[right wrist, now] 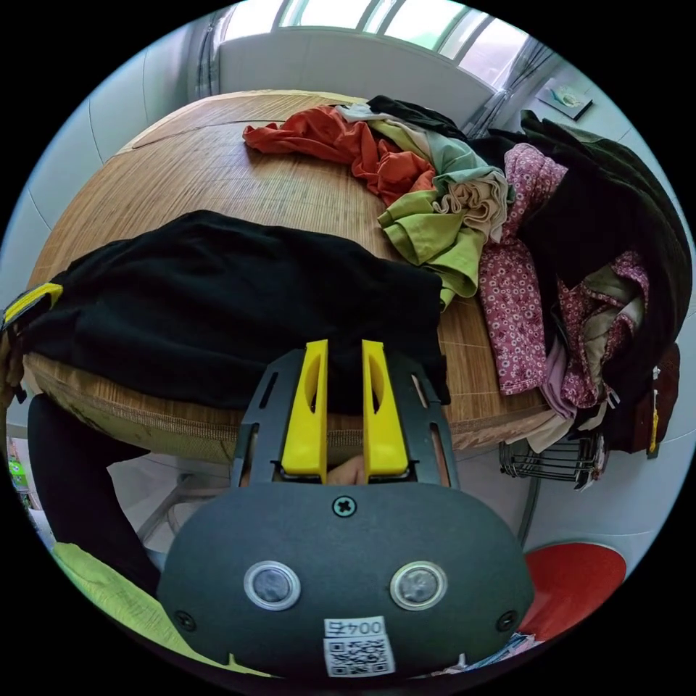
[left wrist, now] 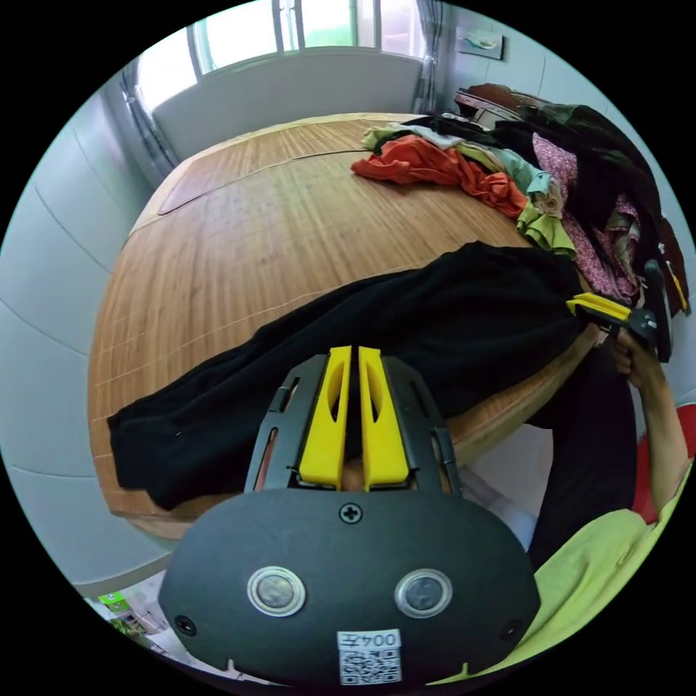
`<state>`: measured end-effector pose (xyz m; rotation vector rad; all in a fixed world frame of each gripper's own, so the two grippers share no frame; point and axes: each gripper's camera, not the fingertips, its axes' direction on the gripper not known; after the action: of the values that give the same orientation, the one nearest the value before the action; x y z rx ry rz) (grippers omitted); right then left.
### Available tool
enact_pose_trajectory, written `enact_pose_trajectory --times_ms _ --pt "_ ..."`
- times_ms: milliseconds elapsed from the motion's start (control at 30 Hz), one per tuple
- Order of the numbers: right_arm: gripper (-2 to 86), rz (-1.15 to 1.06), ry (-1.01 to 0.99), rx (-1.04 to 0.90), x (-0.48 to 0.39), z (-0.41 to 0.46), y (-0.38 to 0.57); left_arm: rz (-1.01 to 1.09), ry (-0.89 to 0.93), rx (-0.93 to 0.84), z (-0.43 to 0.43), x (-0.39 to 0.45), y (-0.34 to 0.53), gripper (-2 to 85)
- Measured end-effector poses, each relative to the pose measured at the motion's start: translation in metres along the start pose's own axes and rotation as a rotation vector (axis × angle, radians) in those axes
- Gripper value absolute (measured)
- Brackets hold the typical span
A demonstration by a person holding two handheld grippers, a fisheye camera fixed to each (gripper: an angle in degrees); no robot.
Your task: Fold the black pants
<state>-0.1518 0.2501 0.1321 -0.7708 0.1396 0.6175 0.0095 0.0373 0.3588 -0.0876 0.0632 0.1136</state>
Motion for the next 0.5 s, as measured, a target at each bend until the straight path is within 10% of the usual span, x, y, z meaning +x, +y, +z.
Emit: enact_pose_trajectory --times_ms 500 --pt "8.5 -0.157 -0.147 0.035 -0.205 -0.083 -0.146 -0.500 -0.023 -0.029 0.050 -0.224 0.229 1.4"
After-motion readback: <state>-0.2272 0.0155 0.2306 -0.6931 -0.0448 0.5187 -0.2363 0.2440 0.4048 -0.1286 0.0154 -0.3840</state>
